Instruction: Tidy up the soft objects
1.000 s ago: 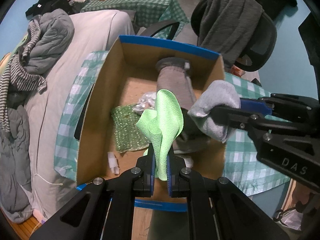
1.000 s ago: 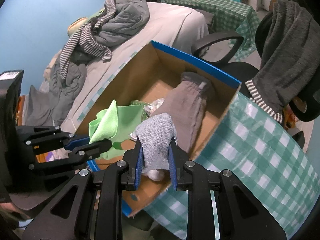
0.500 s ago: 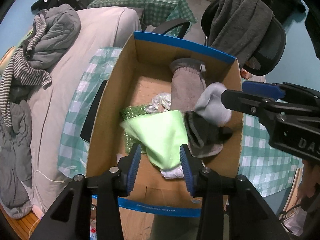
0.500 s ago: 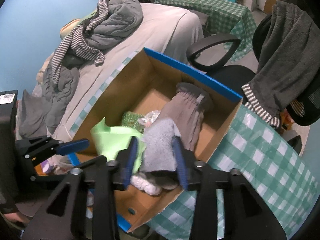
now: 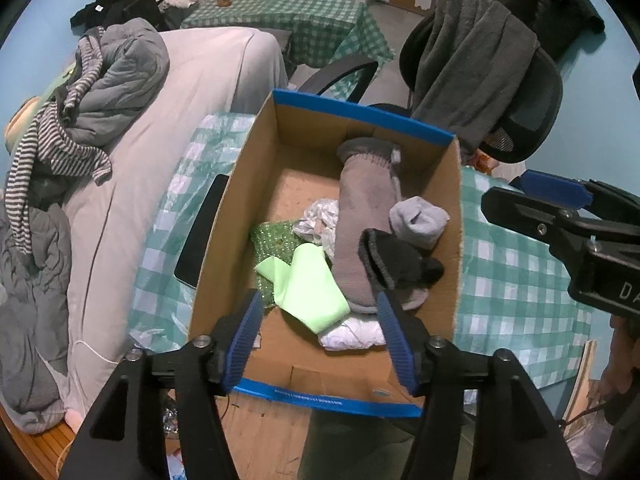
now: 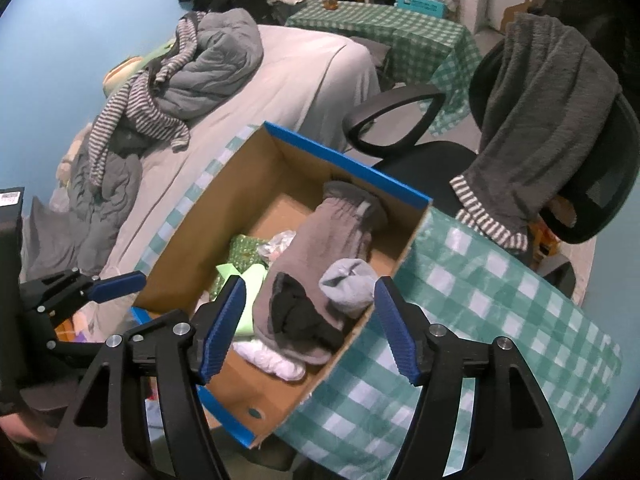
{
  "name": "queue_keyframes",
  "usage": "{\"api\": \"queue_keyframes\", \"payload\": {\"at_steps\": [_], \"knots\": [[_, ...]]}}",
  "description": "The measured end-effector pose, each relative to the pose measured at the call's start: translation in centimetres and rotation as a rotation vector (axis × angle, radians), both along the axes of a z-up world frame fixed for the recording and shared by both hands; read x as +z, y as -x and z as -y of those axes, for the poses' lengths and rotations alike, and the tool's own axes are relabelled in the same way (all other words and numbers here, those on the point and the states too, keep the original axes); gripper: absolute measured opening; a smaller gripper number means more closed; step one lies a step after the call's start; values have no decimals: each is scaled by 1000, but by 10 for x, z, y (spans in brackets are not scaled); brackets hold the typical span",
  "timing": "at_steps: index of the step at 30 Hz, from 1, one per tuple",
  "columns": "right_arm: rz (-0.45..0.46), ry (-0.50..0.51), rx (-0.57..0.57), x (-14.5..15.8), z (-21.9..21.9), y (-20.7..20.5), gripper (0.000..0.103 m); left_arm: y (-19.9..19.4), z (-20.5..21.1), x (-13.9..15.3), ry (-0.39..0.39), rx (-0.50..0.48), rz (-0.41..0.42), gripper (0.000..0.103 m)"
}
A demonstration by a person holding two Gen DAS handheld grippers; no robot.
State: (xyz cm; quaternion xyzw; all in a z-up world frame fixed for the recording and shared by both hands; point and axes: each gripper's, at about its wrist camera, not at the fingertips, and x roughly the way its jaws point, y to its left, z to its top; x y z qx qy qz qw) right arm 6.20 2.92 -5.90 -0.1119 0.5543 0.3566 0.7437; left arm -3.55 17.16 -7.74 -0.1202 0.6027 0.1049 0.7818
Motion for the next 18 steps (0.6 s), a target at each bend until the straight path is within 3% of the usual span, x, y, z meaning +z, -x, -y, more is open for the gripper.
{"api": "queue_keyframes", "payload": {"at_steps": [3,10,12,18], "knots": [[22,-1,-9,12,7,5,67,3,4,14,7,2,32,73],[62,1,-44,36,24,12,67,7,17,38,4,-16,54,75],[75,0,-55,42,30,15,67,7,20,44,6,-13,58,86],[102,-5,-97,60,49,20,67,11,36,63,-11,-33,83,86]]}}
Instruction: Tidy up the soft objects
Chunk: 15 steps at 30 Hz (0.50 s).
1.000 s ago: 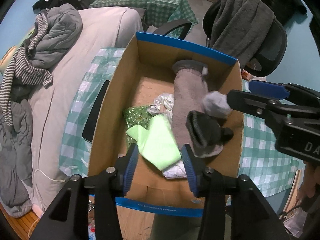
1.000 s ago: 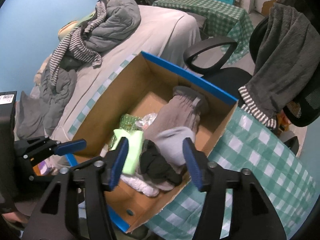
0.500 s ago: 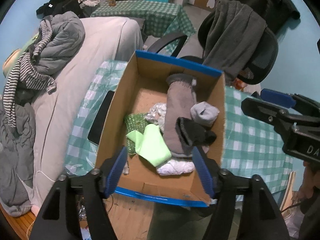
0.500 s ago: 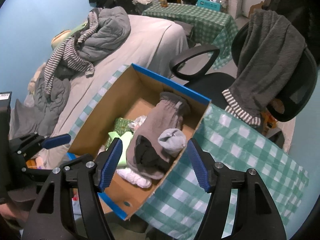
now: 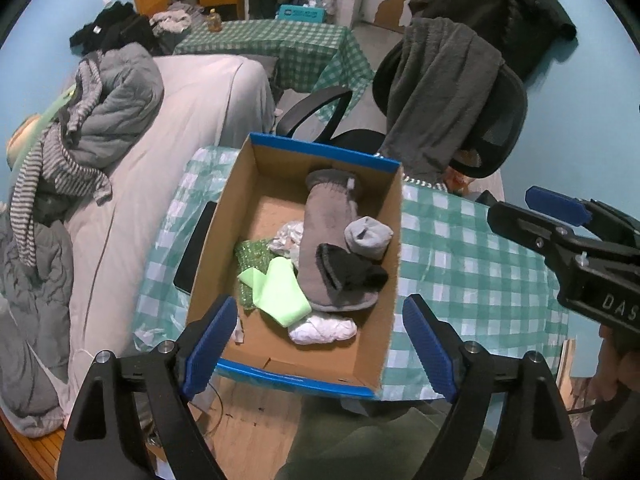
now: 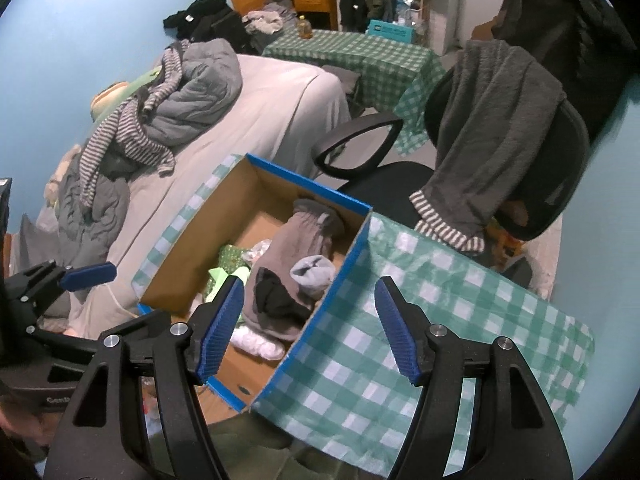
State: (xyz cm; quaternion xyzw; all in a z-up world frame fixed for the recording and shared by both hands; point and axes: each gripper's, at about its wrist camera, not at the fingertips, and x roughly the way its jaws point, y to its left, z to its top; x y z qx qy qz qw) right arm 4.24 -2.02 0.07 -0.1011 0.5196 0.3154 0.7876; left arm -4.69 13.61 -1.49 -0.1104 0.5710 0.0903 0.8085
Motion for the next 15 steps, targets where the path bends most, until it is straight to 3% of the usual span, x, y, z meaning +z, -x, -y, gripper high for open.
{"api": "queue_keyframes", "payload": {"at_steps": [15], "knots": [[30,20,-107,15,45,11,67,1,33,20,-39,-63,31,86]]}}
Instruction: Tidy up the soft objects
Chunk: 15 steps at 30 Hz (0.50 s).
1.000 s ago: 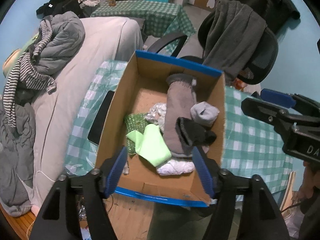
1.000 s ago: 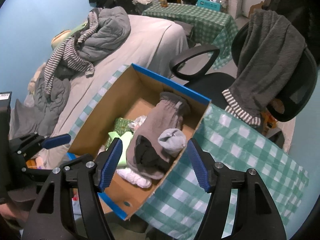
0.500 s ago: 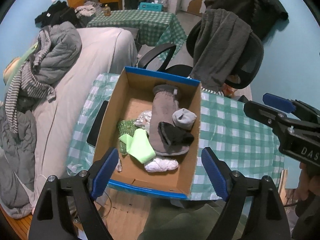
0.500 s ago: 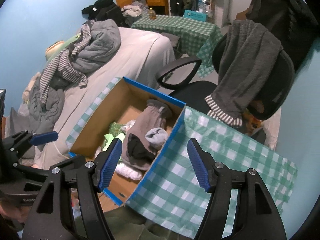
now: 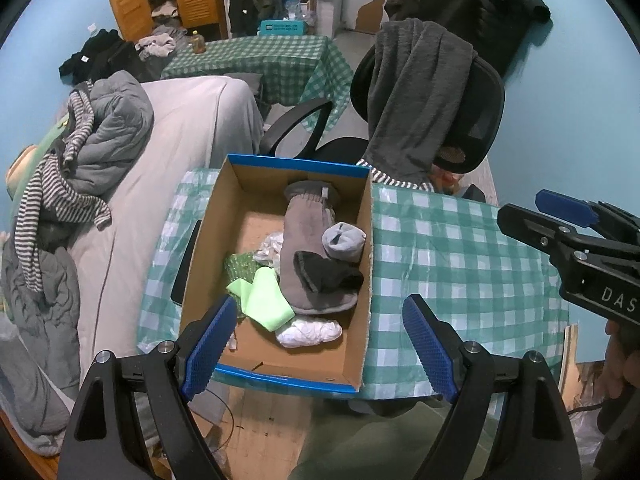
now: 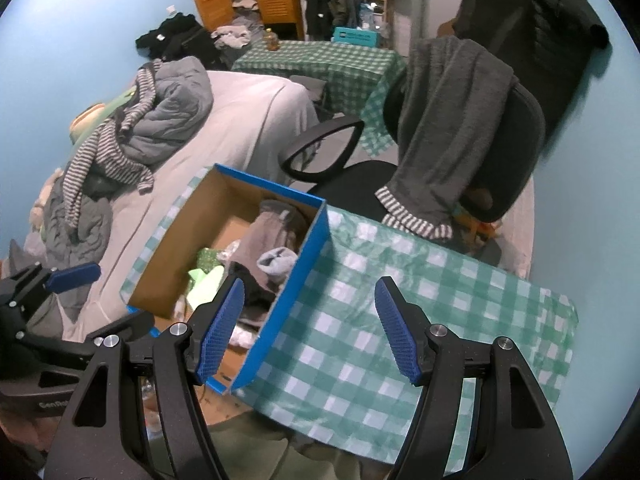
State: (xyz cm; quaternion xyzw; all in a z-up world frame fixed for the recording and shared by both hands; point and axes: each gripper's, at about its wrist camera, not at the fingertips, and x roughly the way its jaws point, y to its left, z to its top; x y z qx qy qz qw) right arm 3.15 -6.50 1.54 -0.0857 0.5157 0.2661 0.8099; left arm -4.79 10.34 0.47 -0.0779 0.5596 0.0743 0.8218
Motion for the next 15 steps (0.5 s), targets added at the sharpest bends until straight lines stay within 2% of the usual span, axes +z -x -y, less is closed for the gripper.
{"api": "queue_keyframes", "payload": {"at_steps": [6,15], "knots": [[-1,-1,-21,3,12,0,67,-1,10,4,-14,-8,7,86],[0,0,-18,4,17,0,68,0,13,10,-17,30,4,86]]}}
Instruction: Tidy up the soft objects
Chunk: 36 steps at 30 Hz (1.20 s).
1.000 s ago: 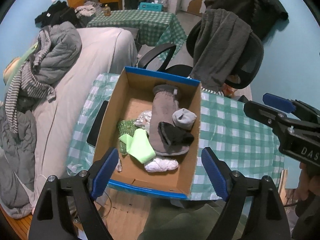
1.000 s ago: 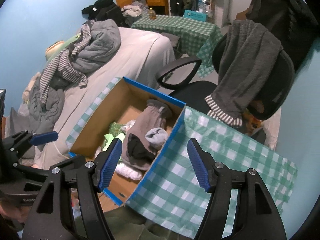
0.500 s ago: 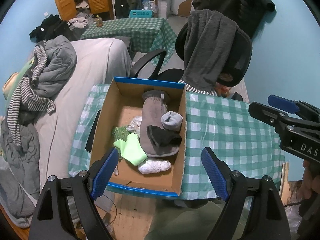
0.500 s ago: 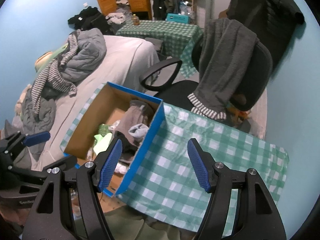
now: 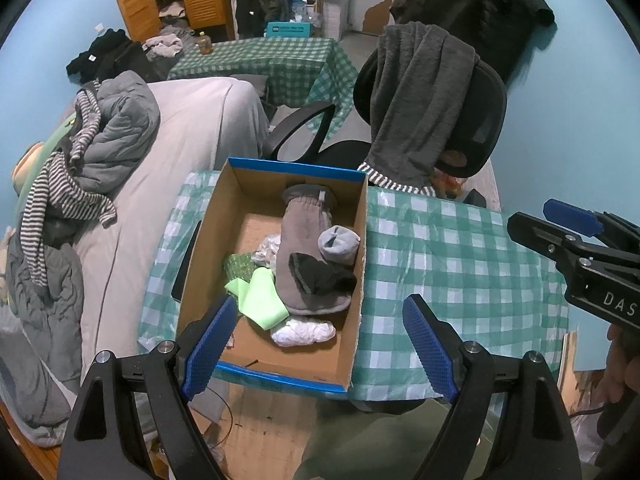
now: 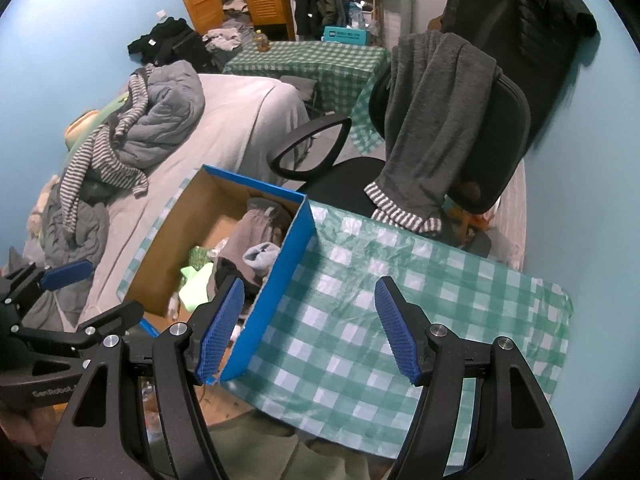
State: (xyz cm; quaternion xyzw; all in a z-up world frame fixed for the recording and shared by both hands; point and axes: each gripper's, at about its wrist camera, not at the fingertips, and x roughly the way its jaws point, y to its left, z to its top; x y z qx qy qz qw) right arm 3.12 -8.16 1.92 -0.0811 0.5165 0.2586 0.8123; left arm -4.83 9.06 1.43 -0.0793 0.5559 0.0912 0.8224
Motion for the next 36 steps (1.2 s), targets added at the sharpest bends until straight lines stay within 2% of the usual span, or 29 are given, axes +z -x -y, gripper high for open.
{"api": "queue_keyframes", "payload": {"at_steps": [11,36], "knots": [[2,-21,29,7,6,0,68,2,7,3,-4,33,-8,86],[-1,-31,30,7,9,-3,68,10,12,2,-6,37,-11,86]]}}
